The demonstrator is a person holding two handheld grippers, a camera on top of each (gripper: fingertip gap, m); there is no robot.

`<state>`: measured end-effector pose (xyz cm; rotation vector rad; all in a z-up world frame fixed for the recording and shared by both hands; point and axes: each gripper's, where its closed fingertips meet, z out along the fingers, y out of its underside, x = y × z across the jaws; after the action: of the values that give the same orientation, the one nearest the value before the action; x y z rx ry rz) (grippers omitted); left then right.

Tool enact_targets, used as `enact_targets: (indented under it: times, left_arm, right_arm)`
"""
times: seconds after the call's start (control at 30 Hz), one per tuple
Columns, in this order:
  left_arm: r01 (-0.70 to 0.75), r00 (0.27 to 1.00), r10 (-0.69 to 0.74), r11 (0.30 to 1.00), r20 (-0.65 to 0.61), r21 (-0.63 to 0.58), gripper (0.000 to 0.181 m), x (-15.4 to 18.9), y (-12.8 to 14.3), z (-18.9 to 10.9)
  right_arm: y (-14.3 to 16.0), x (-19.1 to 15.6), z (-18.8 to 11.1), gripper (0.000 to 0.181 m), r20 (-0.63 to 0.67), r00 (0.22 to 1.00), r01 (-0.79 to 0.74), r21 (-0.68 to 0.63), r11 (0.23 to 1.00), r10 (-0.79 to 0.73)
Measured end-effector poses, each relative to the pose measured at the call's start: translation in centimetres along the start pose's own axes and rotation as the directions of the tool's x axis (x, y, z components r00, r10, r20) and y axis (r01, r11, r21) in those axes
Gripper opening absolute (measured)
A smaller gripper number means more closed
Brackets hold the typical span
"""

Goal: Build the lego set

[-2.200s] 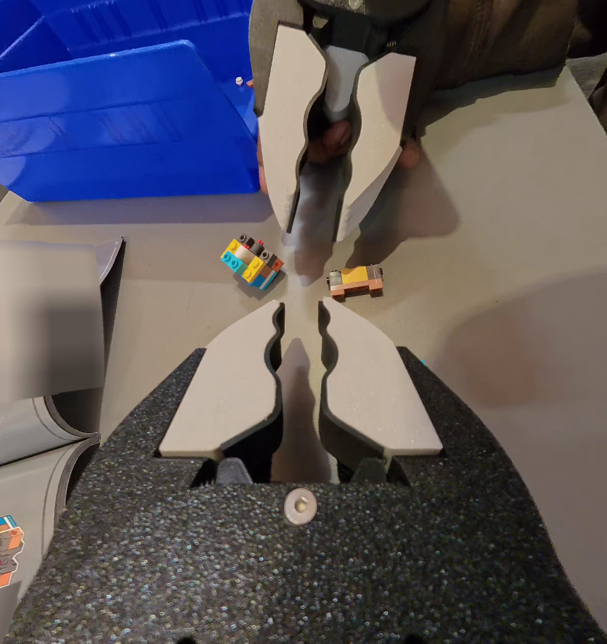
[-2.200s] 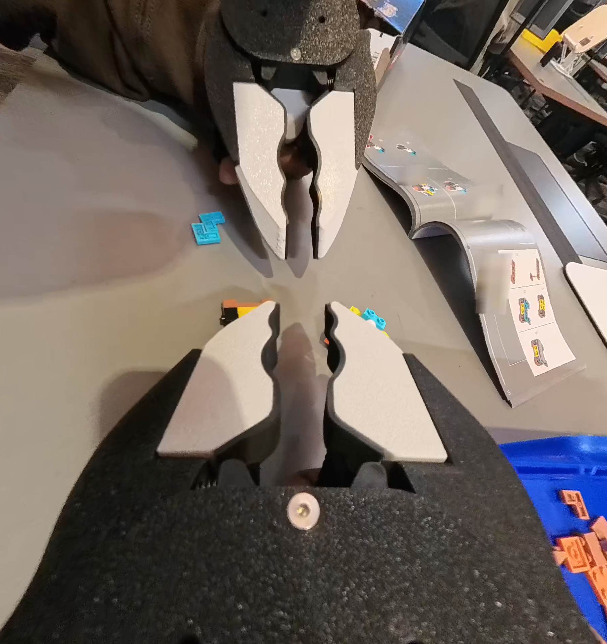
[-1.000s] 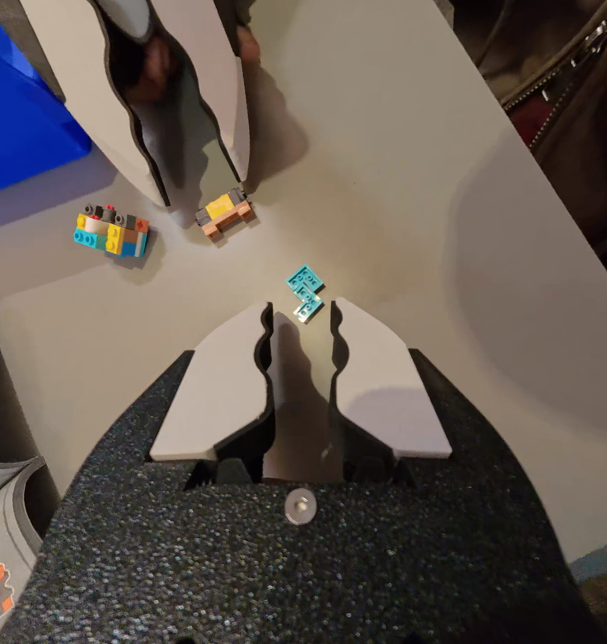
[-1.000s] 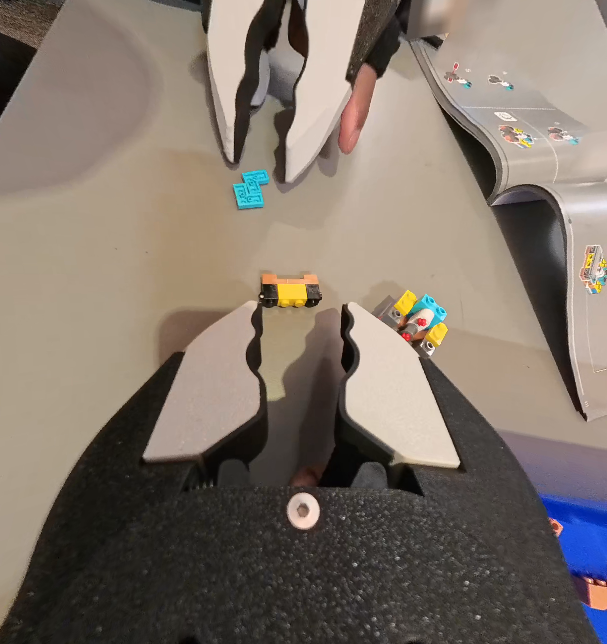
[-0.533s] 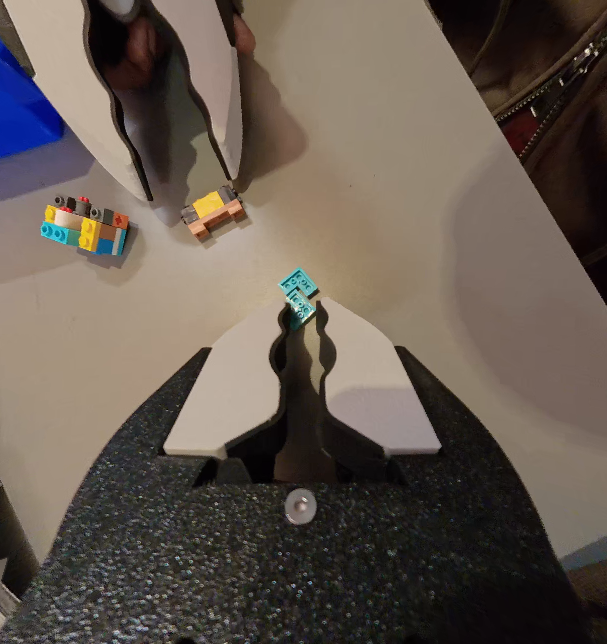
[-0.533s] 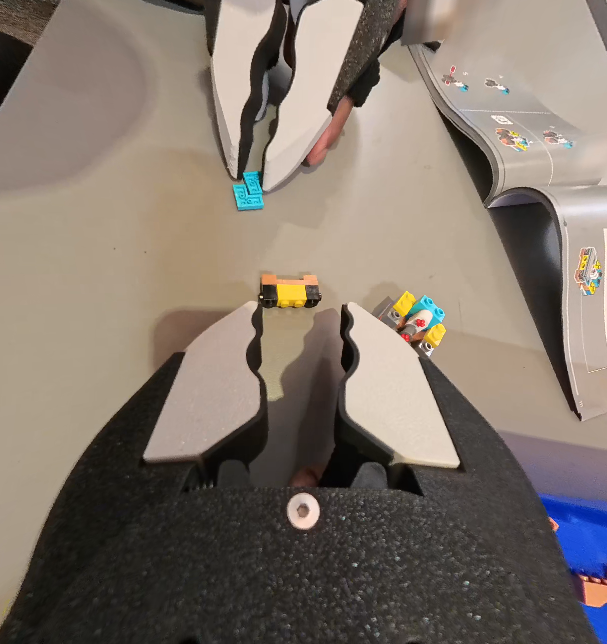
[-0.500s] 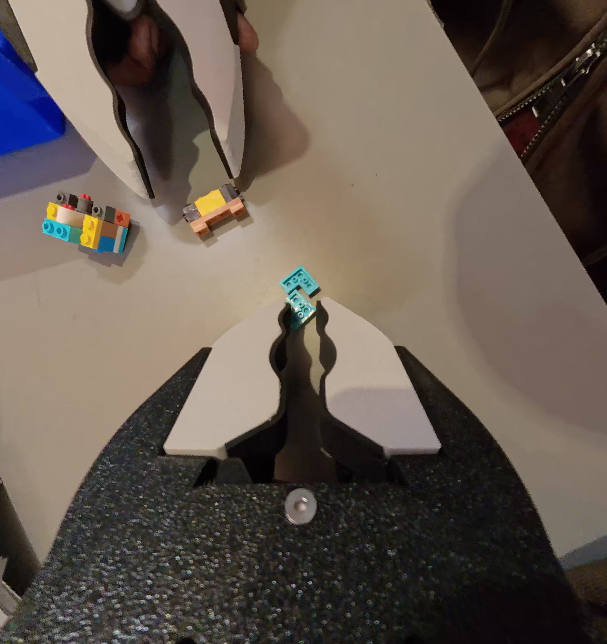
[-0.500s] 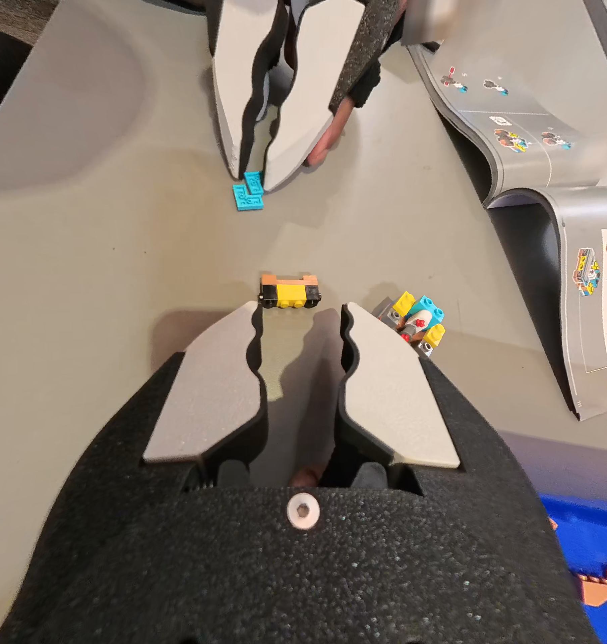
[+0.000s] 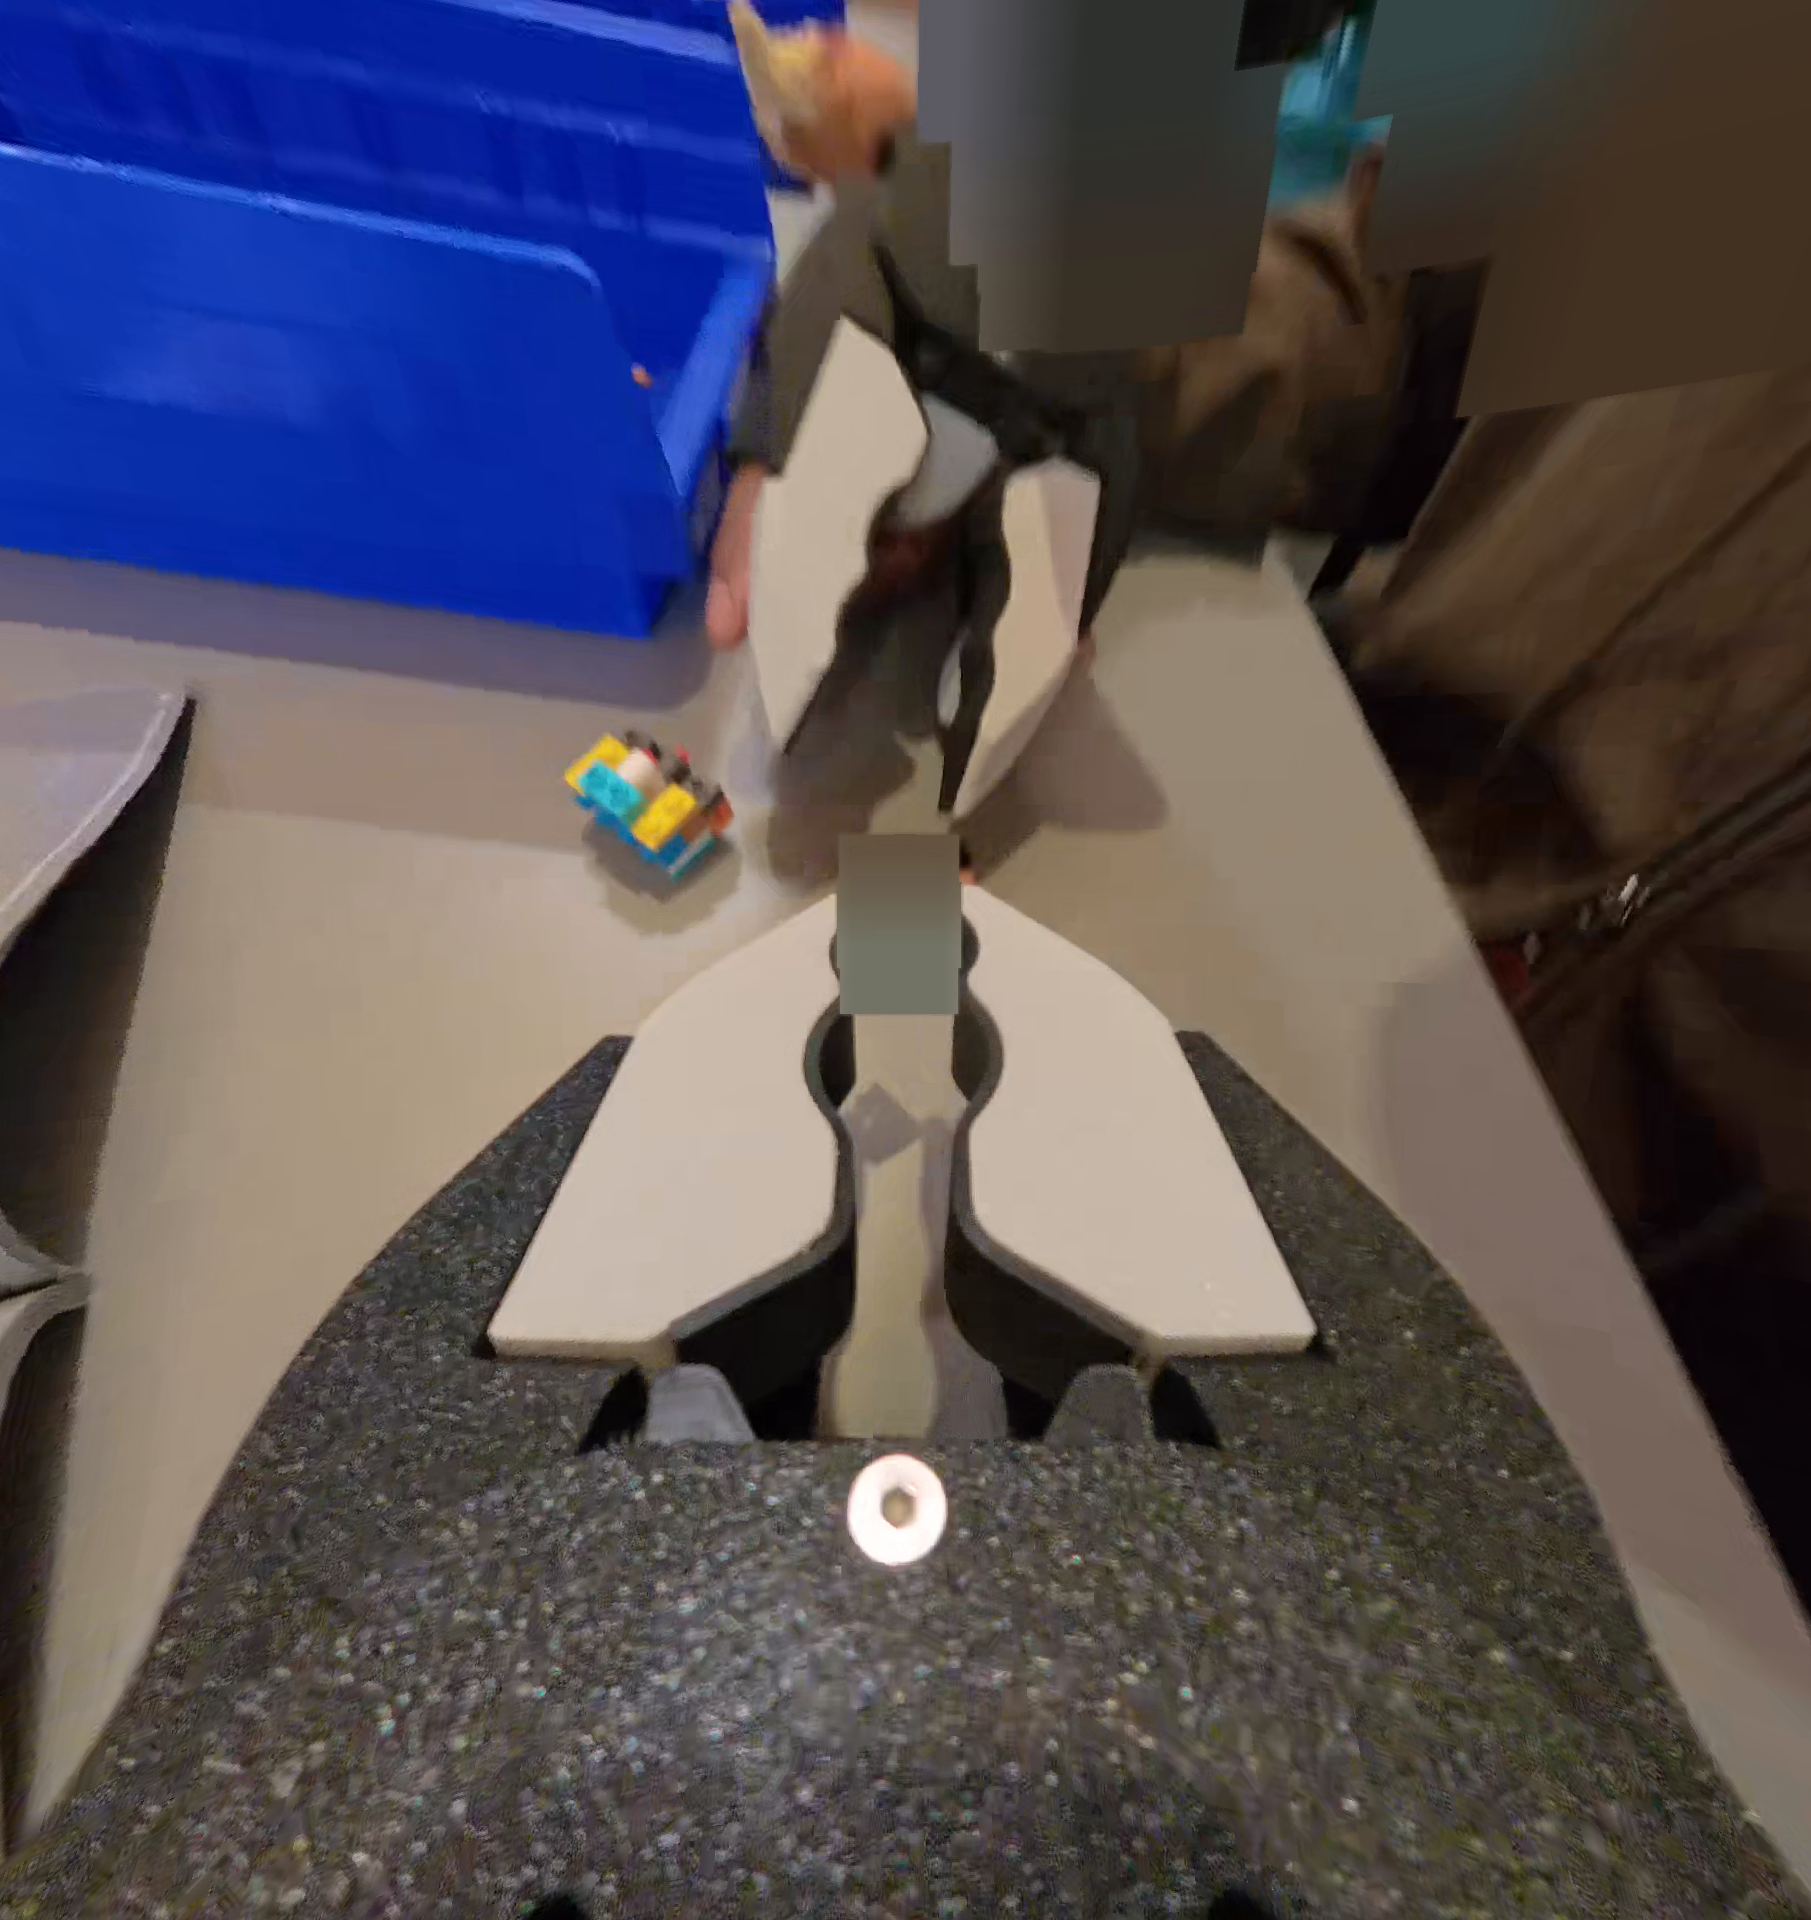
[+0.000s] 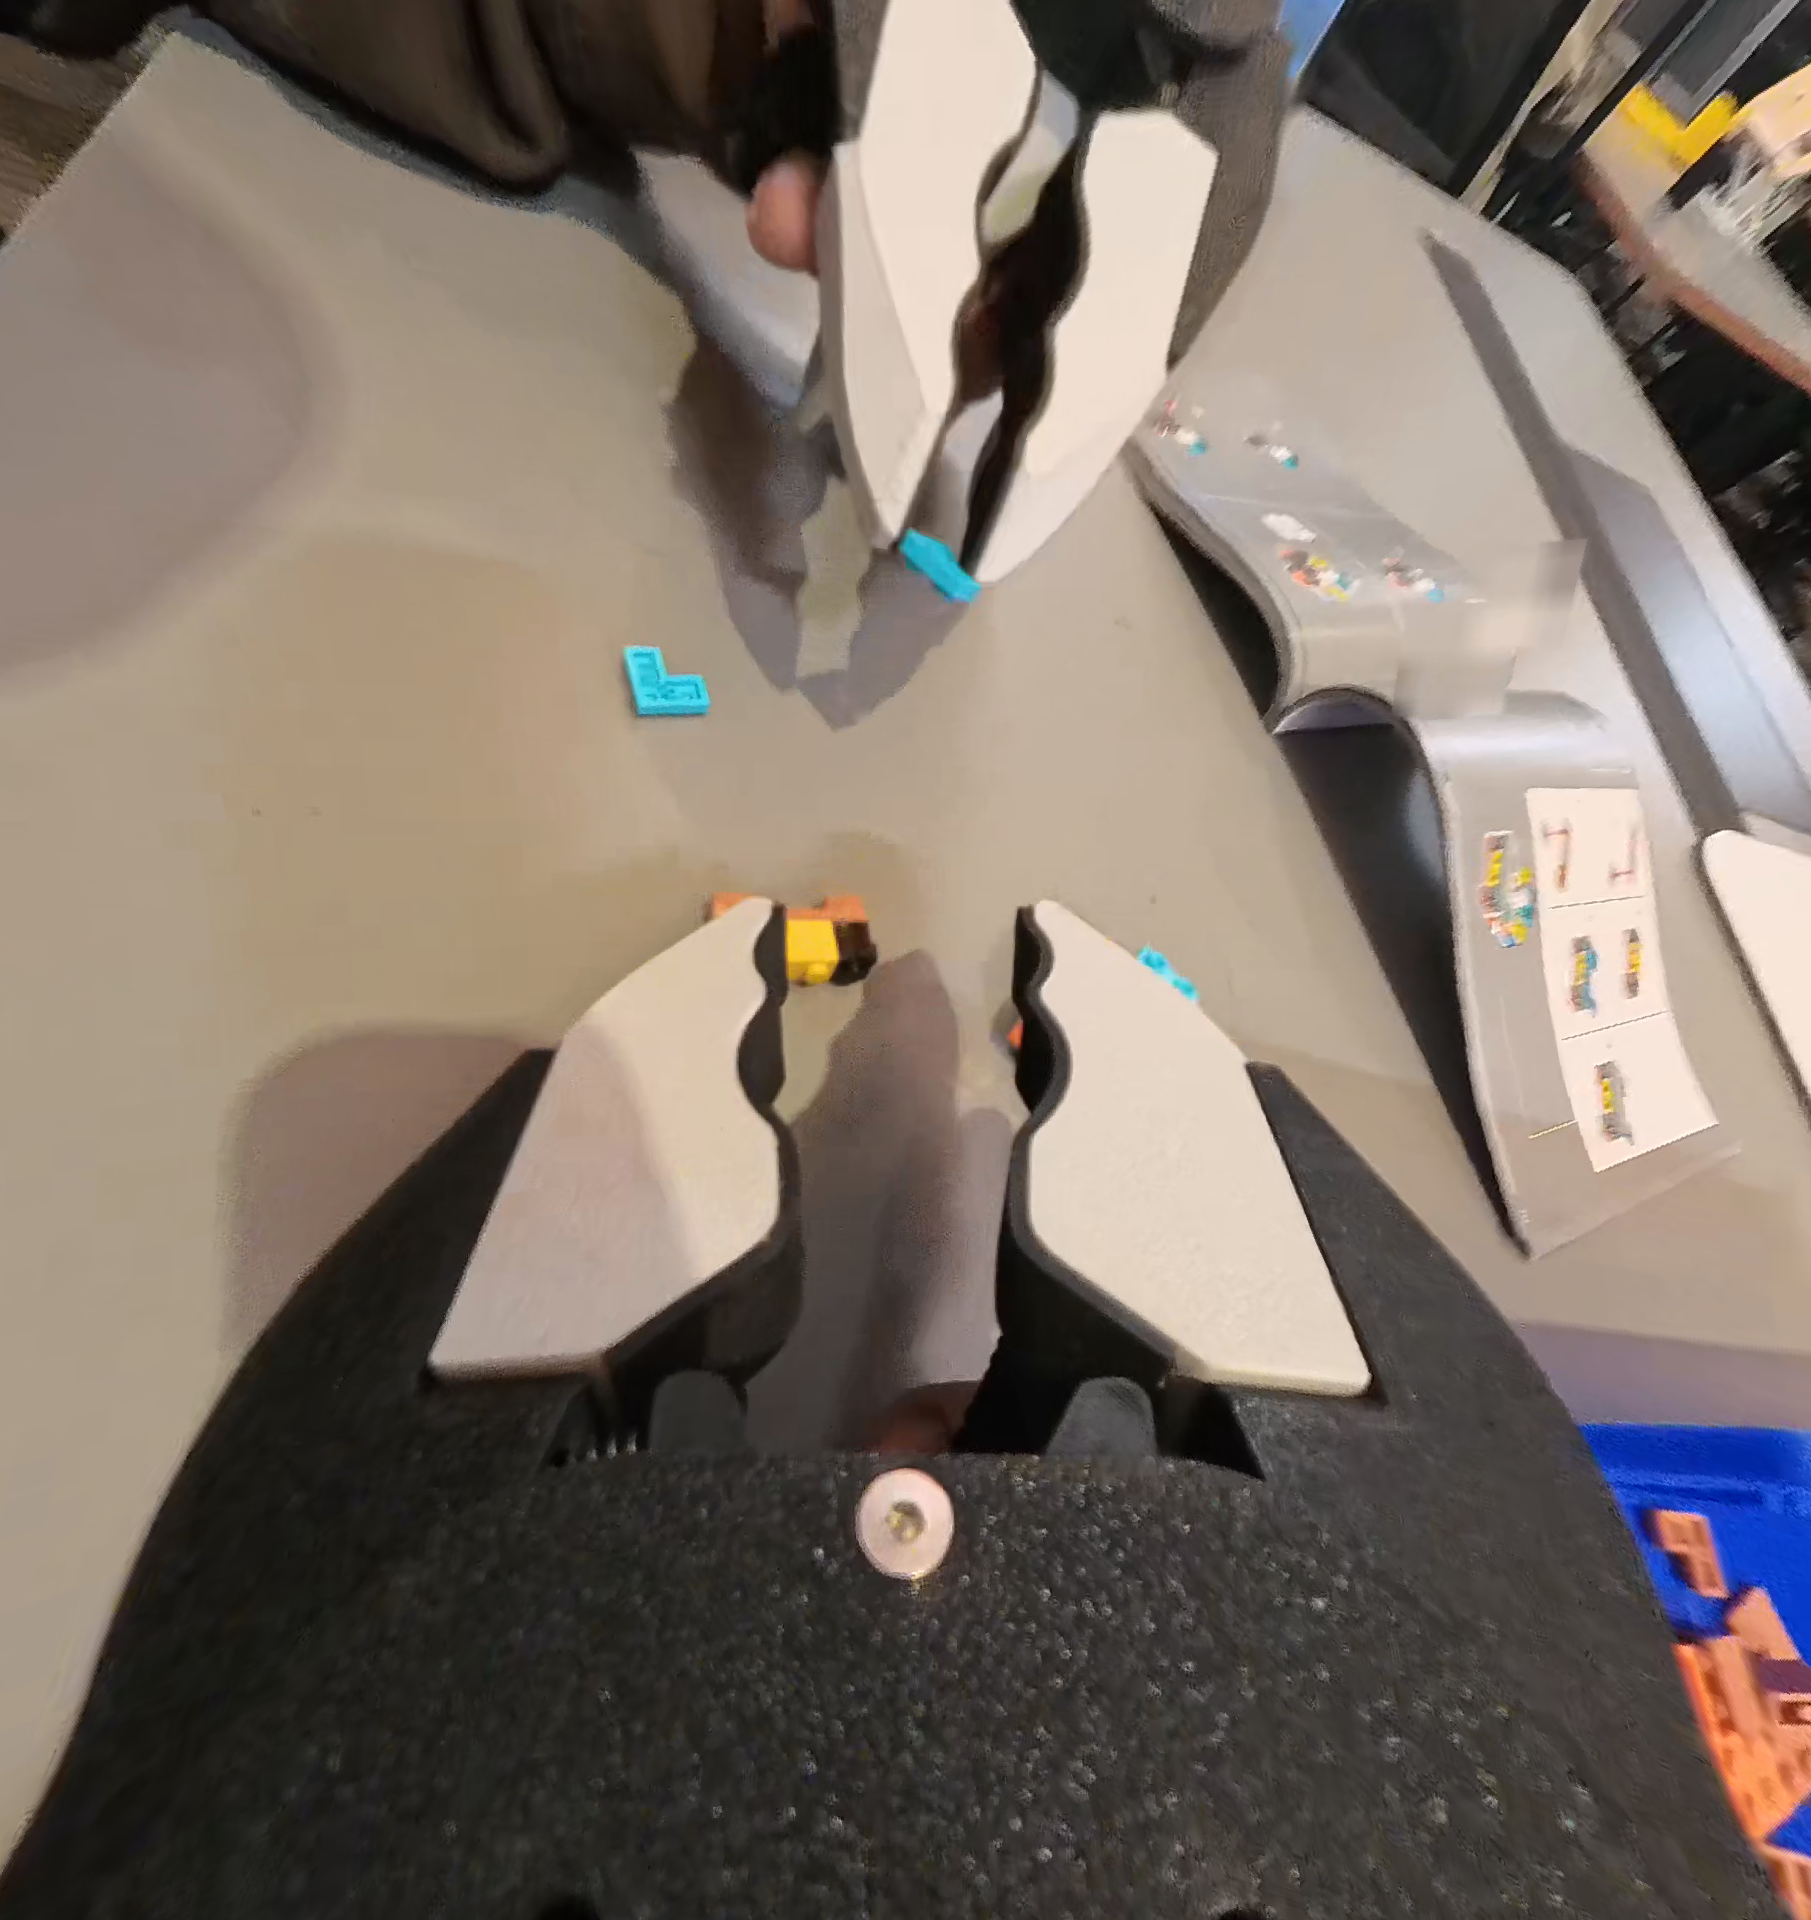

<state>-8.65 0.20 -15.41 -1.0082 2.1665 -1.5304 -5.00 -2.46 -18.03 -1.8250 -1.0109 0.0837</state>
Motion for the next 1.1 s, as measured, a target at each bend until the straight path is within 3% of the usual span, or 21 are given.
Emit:
enact_targets:
  times: [0.13,0.3,0.5,0.83,1.1]
  left_arm:
    - [0.227,0.972,-0.213,0.956,-0.095,0.186,0.013,-0.1,-2.6,0.5]
    - [0.458,0.885,-0.39,0.827,-0.255,0.325,0.013,-0.4,-4.8,0.3]
    - [0.535,0.835,-0.448,0.797,-0.32,0.28,0.013,0.2,-4.8,1.3]
    - [0.484,0.852,-0.429,0.863,-0.298,0.141,0.013,1.9,-3.4,3.2]
    - [0.492,0.85,-0.438,0.858,-0.292,0.148,0.014,1.8,-3.4,3.3]
  right_arm:
    - [-1.7,1.3,-0.6,0.039,-0.107,0.994,0.037,0.096,0.995,-0.027]
    - [-3.3,2.4,-1.6,0.034,-0.215,0.975,0.097,0.179,0.979,-0.057]
    - [-4.2,1.6,-1.5,0.027,-0.228,0.966,0.173,0.2,0.964,-0.126]
    - [-5.0,0.4,-1.6,0.016,-0.201,0.965,0.218,0.24,0.946,-0.171]
    - [-4.7,0.3,-1.3,0.008,-0.183,0.968,0.208,0.218,0.954,-0.169]
